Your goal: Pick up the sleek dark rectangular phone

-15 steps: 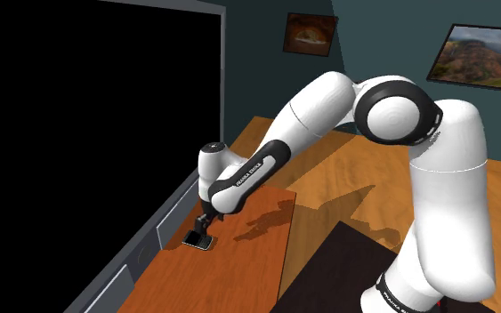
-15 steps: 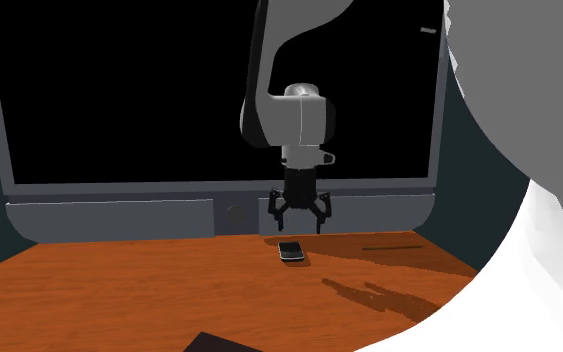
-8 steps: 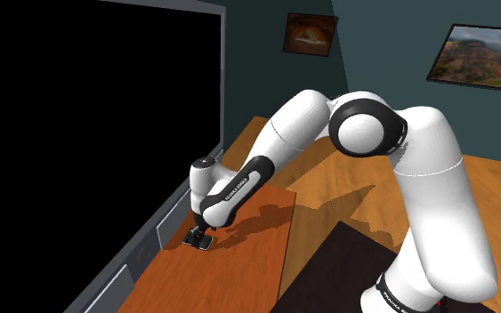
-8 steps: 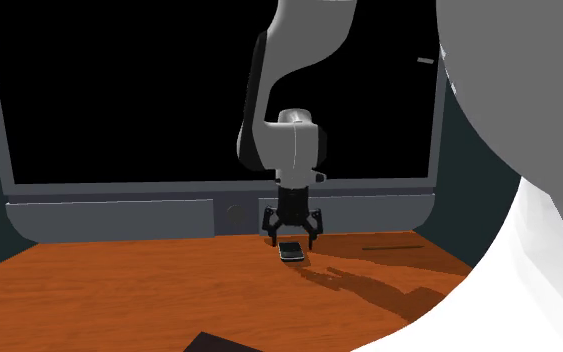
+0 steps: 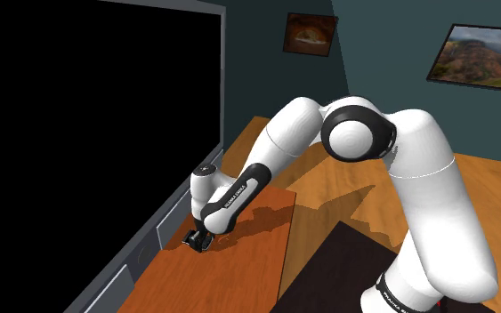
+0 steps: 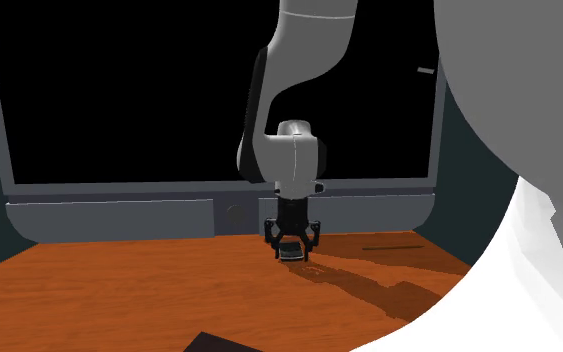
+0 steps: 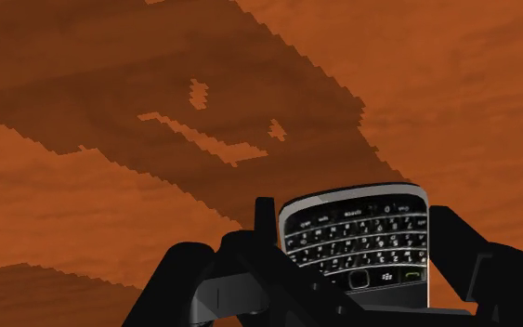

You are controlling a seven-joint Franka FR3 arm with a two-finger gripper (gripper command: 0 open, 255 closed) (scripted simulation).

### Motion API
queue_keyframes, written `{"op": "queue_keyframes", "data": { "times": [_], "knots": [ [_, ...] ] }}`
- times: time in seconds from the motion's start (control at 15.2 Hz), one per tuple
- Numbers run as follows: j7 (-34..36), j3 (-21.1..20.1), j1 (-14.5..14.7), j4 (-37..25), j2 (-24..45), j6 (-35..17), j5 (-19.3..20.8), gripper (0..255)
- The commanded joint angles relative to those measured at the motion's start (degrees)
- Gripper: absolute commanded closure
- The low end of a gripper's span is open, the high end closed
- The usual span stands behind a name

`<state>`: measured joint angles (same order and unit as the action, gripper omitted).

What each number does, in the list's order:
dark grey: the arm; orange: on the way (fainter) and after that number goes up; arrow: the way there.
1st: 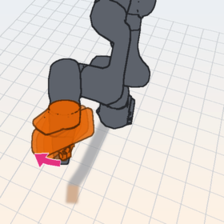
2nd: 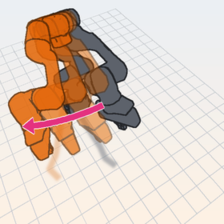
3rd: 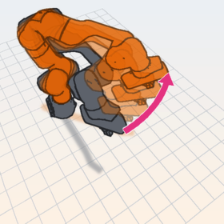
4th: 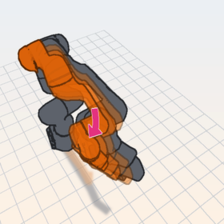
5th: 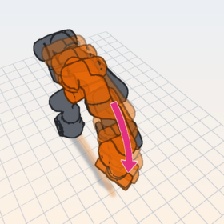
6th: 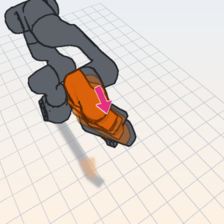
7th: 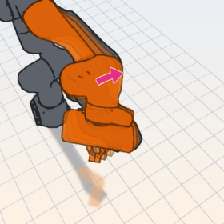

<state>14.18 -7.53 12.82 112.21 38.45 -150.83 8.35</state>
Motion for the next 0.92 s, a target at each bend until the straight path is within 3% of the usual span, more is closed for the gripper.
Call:
{"op": "queue_keyframes", "data": {
  "times": [0.0, 0.4, 0.86],
  "knots": [
    [0.0, 0.0, 0.0, 0.0, 0.0, 0.0, 0.0, 255],
    [0.0, 0.0, 0.0, -0.1, 0.1, 0.0, 0.0, 255],
    [-0.5, -0.9, -0.7, 1.2, -4.6, 3.4, -0.8, 255]
  ]
}}
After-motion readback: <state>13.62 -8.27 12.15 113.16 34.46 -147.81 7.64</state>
